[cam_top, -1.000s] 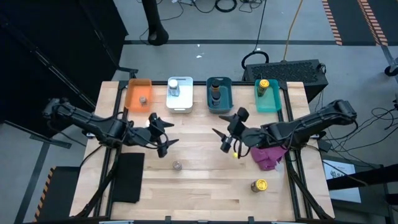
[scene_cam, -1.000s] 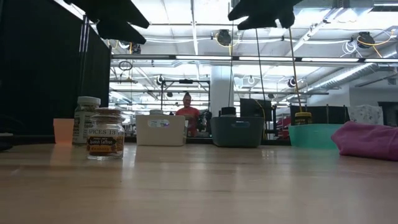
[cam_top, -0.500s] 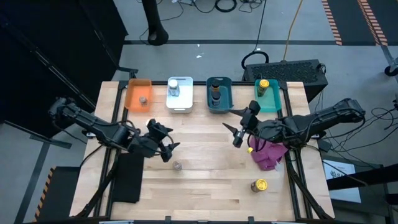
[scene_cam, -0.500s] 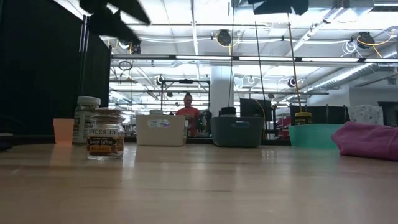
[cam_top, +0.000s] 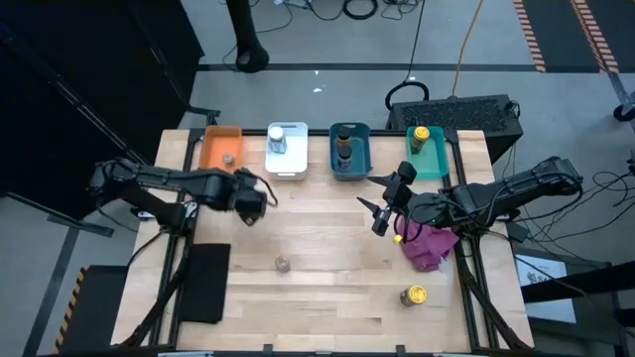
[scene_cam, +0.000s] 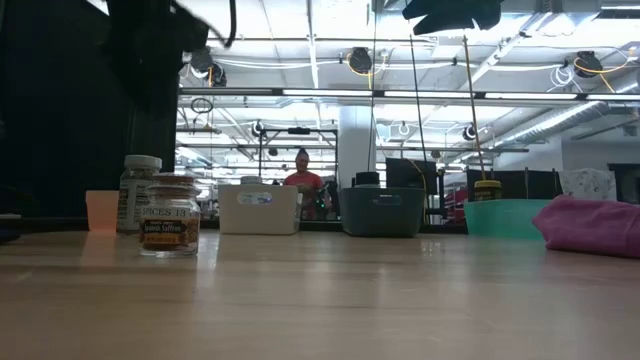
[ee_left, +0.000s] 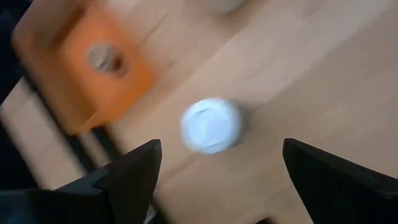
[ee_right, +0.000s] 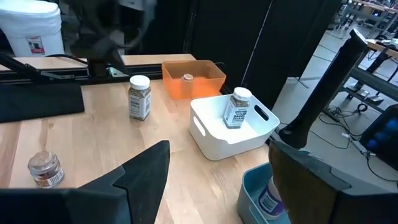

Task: Sort spices by type
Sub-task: Put the white seasoning bottle into the white bin, then adjust the white bin on the table

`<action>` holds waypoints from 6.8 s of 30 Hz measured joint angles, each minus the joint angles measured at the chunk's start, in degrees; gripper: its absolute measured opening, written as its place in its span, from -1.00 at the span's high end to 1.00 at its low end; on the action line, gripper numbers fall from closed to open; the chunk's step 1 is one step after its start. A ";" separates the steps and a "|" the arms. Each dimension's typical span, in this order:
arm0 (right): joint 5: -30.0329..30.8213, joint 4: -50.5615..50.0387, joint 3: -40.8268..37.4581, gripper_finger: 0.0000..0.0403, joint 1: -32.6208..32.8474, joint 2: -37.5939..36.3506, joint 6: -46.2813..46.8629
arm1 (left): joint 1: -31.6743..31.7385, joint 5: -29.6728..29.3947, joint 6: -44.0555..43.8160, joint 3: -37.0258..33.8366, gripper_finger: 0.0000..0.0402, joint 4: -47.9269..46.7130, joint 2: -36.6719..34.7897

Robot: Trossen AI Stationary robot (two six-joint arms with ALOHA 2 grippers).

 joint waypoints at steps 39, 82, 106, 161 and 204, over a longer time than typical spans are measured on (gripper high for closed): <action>-1.55 -12.03 -0.01 -0.27 0.15 0.20 13.73 | 13.25 10.40 15.72 -15.54 -0.68 18.24 -0.42; -1.51 -13.19 -0.02 -0.27 0.13 0.22 15.19 | 25.09 6.97 19.26 6.25 -0.05 31.59 0.09; -1.49 -13.89 -0.02 -0.27 0.09 0.22 14.95 | 36.17 10.19 12.66 6.25 -0.05 31.40 14.77; -1.27 -23.64 -0.06 -0.27 0.09 1.36 25.66 | 9.69 9.77 40.25 13.53 -0.30 11.07 14.70; -2.73 -24.08 -0.09 -0.27 0.13 3.13 26.71 | 21.86 10.16 63.85 -0.70 0.98 51.26 20.11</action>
